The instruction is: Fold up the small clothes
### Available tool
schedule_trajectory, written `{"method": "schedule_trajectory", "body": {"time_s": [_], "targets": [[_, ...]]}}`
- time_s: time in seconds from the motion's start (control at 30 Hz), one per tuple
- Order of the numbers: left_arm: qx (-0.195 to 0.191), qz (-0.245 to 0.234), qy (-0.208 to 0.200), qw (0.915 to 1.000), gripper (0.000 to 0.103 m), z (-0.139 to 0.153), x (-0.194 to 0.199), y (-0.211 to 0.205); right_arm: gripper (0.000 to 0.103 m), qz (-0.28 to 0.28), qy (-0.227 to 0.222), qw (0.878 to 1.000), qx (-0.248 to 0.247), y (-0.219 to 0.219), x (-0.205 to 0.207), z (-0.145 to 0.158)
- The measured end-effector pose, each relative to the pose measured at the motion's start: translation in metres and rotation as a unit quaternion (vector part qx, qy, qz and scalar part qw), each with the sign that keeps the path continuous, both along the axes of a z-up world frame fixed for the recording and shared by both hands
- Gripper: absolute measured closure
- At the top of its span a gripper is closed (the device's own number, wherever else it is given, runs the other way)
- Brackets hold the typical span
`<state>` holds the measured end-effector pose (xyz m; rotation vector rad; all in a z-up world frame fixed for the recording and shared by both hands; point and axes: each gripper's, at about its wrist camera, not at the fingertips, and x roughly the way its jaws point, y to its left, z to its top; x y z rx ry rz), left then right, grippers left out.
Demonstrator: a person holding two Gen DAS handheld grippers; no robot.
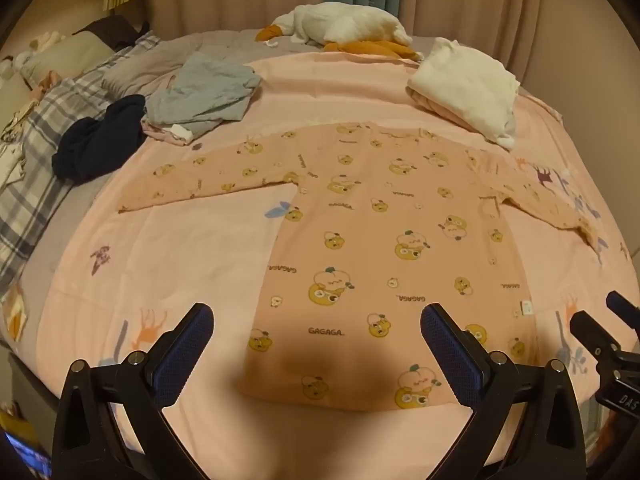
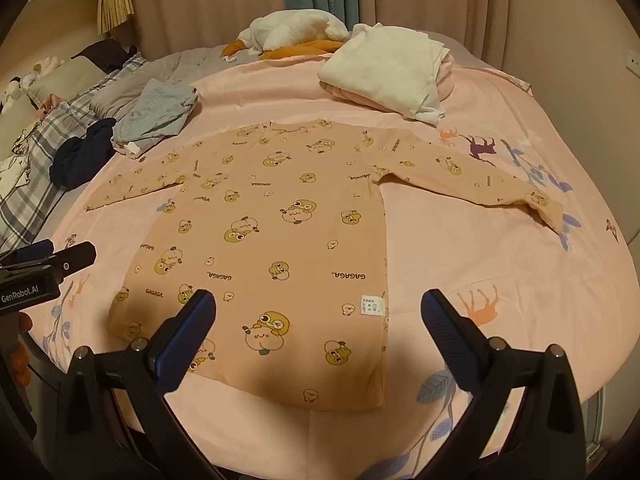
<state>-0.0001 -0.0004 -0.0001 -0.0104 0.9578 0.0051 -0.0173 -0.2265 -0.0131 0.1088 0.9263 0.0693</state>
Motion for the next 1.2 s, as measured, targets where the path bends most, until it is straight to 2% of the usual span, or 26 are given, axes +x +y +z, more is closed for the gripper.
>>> {"method": "schedule_trajectory", "body": {"time_s": [0.63,1.2], "targets": [[0.018,-0.001,-0.007,0.9998,0.001,0.0037,-0.0007,-0.0048,0.000,0.004,0.000,1.000,0.004,0.0018,0.0002,0.0027],[0.002,-0.001,-0.007,1.0000,0.001,0.0035,-0.0006,-0.0029,0.000,0.007,0.001,1.000,0.004,0.0070,-0.0003,0.0032]]}}
